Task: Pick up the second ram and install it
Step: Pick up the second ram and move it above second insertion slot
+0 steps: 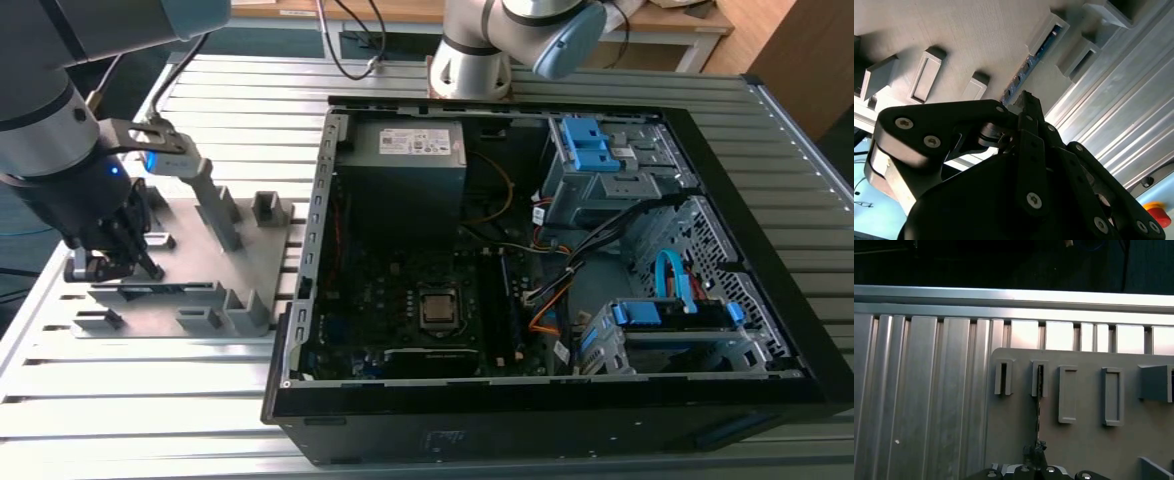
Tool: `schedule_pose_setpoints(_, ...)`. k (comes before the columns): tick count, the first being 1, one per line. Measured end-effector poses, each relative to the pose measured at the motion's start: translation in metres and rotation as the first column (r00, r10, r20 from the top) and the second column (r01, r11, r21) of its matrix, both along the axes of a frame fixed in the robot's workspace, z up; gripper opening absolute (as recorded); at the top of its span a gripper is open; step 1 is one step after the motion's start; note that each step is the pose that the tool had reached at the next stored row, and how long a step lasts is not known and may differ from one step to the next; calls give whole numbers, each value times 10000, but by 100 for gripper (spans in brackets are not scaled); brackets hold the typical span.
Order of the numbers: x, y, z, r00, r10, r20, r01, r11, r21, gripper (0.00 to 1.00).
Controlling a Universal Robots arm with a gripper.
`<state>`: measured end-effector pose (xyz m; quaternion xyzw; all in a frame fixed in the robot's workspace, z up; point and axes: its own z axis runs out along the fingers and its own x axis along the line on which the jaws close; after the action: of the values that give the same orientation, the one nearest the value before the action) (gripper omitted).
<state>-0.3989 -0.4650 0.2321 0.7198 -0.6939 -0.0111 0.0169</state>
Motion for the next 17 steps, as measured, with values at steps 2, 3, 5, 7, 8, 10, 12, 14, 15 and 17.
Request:
schedule_pose_setpoints(2, 0, 0, 0, 10000, 72, -1, -72, 10000, -1, 10)
schedule_pose_setpoints(3, 0, 0, 0, 9999, 106, 0, -106, 9999, -1, 10)
schedule_pose_setpoints(5, 0, 0, 0, 9998, 178, -1, -178, 9998, 0, 10)
schedule_pose_setpoints(7, 0, 0, 0, 9997, 262, 0, -262, 9997, 0, 10)
schedule_pose_setpoints(8, 0, 0, 0, 9995, 319, 0, -319, 9995, 0, 10)
schedule_pose_setpoints(10, 0, 0, 0, 9991, 429, 0, -429, 9991, 0, 10)
schedule_pose_setpoints(12, 0, 0, 0, 9986, 530, -1, -530, 9986, 0, 10)
schedule_pose_setpoints(14, 0, 0, 1, 9981, 617, -1, -617, 9981, 0, 10)
schedule_pose_setpoints(15, 0, 0, 1, 9978, 658, -1, -658, 9978, 2, 10)
schedule_pose_setpoints(17, 0, 0, 0, 9974, 721, 1, -721, 9974, 17, 10)
